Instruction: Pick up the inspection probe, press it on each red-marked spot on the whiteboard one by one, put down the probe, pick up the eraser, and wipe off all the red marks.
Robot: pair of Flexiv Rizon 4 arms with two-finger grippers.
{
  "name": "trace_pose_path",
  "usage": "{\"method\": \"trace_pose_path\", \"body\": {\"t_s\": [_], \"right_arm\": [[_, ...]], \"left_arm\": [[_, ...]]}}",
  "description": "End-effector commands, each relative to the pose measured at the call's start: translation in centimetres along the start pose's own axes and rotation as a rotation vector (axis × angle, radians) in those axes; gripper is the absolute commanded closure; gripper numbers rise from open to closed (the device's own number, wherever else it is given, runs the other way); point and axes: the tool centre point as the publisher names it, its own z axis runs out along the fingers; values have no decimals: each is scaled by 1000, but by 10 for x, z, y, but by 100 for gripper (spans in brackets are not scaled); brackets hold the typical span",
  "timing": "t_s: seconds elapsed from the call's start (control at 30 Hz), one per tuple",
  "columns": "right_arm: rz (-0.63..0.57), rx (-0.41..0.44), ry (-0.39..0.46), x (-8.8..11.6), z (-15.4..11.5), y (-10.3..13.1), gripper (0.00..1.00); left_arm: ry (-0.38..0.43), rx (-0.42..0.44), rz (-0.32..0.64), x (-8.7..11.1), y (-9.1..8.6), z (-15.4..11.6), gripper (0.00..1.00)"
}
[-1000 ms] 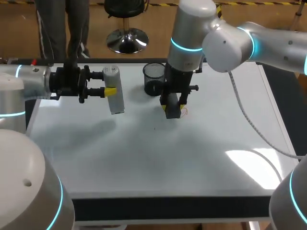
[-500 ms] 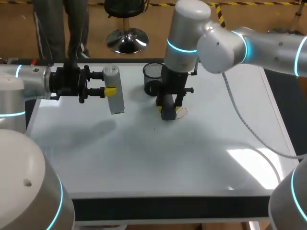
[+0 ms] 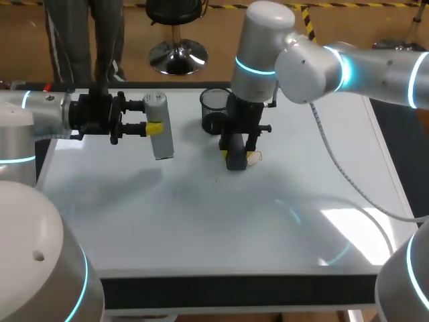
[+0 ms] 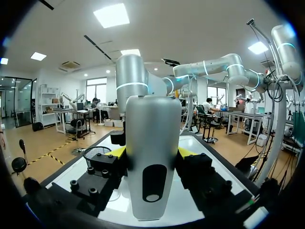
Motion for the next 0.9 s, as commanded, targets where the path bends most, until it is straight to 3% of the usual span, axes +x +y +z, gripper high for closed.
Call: {"method": "trace_pose_path", "body": {"t_s": [0.03,0.57,0.9], "right_arm": [[13,8,-2,-16,13,4,100],[108,24,-27,-70,22,-7,100],[166,25,-60,-103,13,-14,100]], "left_arm": [[-2,1,2,1,0,0,100],[-2,1,2,1,0,0,100],[-2,1,2,1,0,0,100]]}}
